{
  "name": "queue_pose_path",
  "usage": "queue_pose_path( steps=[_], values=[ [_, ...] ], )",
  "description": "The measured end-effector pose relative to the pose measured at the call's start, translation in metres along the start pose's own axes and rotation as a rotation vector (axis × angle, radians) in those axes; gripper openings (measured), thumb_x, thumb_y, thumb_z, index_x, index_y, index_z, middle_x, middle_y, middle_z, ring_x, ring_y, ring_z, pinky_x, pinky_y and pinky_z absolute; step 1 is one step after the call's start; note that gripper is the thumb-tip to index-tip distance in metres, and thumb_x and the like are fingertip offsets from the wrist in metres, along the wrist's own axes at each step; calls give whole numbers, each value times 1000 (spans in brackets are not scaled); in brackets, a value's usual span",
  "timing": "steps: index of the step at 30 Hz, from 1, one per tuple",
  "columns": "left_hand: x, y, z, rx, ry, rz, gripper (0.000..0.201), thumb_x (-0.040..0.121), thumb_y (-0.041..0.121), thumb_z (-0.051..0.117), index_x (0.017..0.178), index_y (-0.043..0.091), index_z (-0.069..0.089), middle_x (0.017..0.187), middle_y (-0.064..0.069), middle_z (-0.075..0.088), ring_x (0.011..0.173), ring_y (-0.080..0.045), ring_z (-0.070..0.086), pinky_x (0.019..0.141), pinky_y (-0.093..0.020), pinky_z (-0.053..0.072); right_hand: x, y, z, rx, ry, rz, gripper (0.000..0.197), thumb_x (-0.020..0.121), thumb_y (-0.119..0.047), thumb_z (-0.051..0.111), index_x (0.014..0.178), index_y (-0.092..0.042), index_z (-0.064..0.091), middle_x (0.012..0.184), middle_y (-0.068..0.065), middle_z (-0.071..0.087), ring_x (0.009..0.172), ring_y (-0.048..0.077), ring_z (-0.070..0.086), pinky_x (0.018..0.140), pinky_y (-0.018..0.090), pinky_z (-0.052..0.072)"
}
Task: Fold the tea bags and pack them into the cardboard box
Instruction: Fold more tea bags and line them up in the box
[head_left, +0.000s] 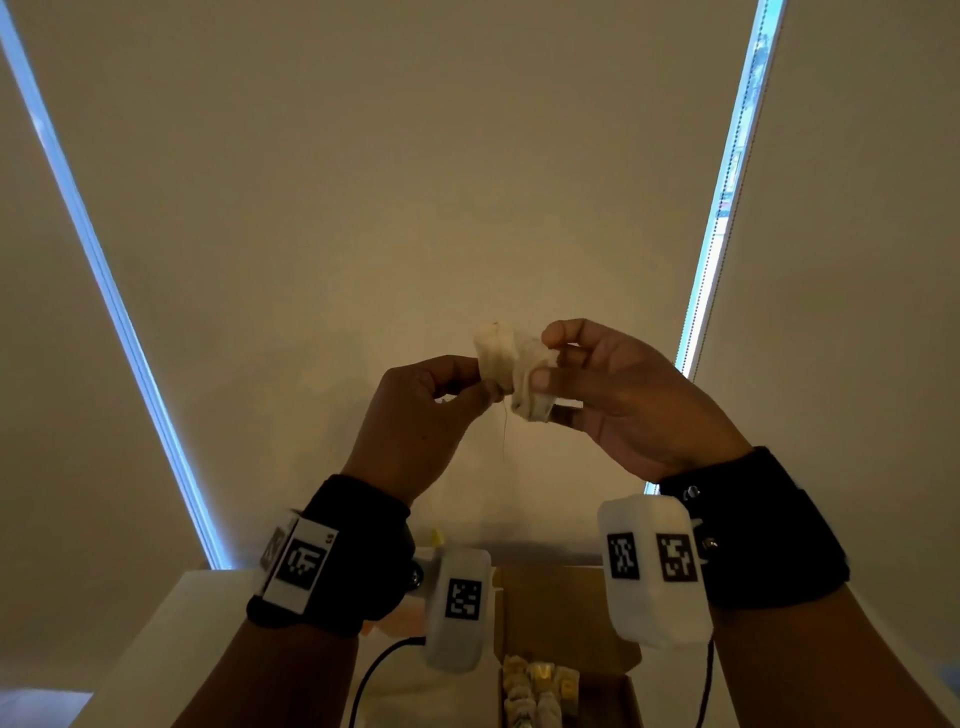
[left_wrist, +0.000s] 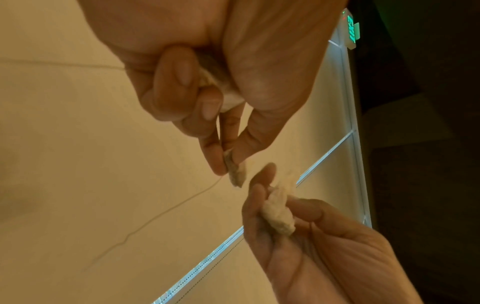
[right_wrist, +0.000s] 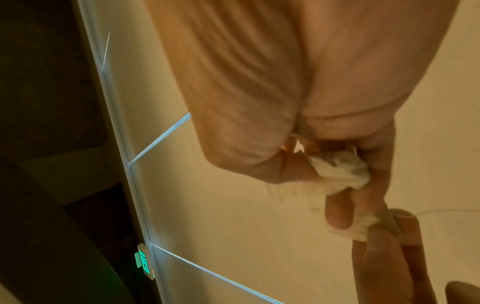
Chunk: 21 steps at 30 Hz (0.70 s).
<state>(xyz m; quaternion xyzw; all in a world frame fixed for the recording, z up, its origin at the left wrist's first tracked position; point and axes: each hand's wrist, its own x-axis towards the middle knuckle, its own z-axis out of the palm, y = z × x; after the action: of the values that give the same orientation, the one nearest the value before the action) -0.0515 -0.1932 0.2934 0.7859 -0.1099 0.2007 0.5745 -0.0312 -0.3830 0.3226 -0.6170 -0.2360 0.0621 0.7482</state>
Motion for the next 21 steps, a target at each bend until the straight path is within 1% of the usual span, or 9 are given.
queue_pose_path(
  steps=[2,4,7,11,13,15,16,18,21],
  values=[
    [-1,1,1,31,-9,27,15,97,22,68,107,26,78,56,25,61,49,10,52,65,-18,37,-1,1,3,-84,36,17,38,69,-13,78,101,-18,59,84,1,64,87,21,60,75,34,43],
    [-3,1,2,45,-31,50,14,97,22,67,104,28,78,65,25,66,52,10,54,62,-18,37,-1,3,4,-102,91,26,42,61,-19,82,98,-20,61,81,-2,65,83,17,59,71,33,36],
    [-6,2,2,103,-81,99,15,98,22,66,103,30,77,72,26,69,55,10,56,56,-11,35,-1,6,3,-112,153,4,38,70,-12,82,101,-18,62,78,-4,70,76,12,61,71,35,36],
    [-8,2,0,135,-125,127,16,98,20,65,106,28,77,75,27,68,55,12,56,53,-9,36,-1,10,1,-156,221,-19,34,79,-5,79,106,-17,63,74,-6,71,68,7,62,68,33,37],
    [-8,2,1,128,-146,126,18,100,16,63,107,25,77,66,29,64,53,12,54,51,-7,37,-1,11,2,-164,230,-15,34,80,-6,79,108,-16,64,81,0,74,73,10,64,70,33,40],
    [-9,3,1,81,-159,111,18,101,14,60,107,20,76,61,28,61,51,9,53,50,-6,37,-1,14,2,-168,243,-13,34,81,-7,79,112,-14,65,98,13,74,82,16,66,76,37,44],
    [-9,5,2,41,-165,99,18,101,15,59,106,19,76,59,27,60,50,6,52,49,-6,36,-1,15,3,-161,249,-14,35,81,-7,78,113,-13,66,105,16,73,85,18,66,78,38,45],
    [-11,8,3,11,-174,114,16,100,25,60,103,19,75,58,25,60,48,2,48,49,-10,36,-2,16,3,-151,253,-18,35,82,-8,77,115,-11,66,107,16,73,88,20,67,80,38,49],
    [-9,5,4,127,-136,187,14,93,36,69,101,28,76,85,23,73,59,-2,58,61,-17,44,-1,19,4,-128,275,-23,33,81,-8,79,111,-17,68,108,9,70,96,22,67,82,36,52]
  ],
)
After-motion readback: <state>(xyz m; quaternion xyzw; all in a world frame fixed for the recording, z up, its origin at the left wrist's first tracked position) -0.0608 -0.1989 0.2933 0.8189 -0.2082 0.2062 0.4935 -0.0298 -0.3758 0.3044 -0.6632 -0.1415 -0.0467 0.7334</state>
